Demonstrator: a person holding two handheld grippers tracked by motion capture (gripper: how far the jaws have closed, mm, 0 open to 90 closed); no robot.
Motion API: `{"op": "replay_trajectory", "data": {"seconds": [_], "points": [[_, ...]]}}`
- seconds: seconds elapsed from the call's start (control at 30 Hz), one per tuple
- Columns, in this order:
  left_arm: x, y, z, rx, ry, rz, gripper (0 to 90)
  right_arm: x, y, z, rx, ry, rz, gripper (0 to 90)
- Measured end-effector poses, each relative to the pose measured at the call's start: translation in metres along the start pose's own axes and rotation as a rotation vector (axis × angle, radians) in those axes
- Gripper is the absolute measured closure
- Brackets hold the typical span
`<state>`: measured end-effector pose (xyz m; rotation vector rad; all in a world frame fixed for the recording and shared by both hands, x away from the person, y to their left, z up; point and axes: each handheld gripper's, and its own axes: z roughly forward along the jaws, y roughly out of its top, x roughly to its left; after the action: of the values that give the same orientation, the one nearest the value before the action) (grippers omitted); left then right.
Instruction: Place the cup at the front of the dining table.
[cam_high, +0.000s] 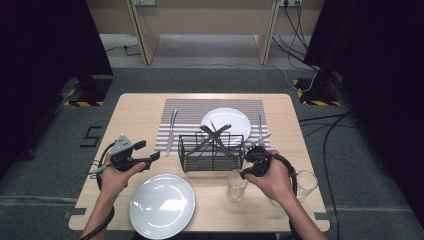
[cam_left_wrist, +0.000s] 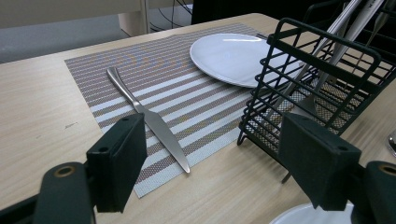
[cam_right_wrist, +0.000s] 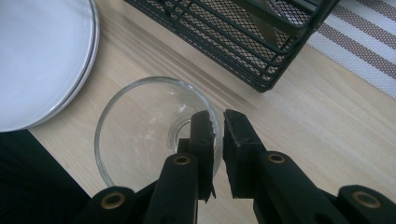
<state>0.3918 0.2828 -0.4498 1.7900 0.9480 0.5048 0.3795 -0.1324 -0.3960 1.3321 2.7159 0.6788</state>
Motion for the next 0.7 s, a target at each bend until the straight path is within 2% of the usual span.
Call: {"op": "replay_trajectory", "data": {"seconds": [0.7], "points": [[0.0,0.0001,-0.0001,0.0,0.0,0.0,23.5,0.0103,0.0097,0.0058,0.006,-0.002,-0.024,82.5]]}}
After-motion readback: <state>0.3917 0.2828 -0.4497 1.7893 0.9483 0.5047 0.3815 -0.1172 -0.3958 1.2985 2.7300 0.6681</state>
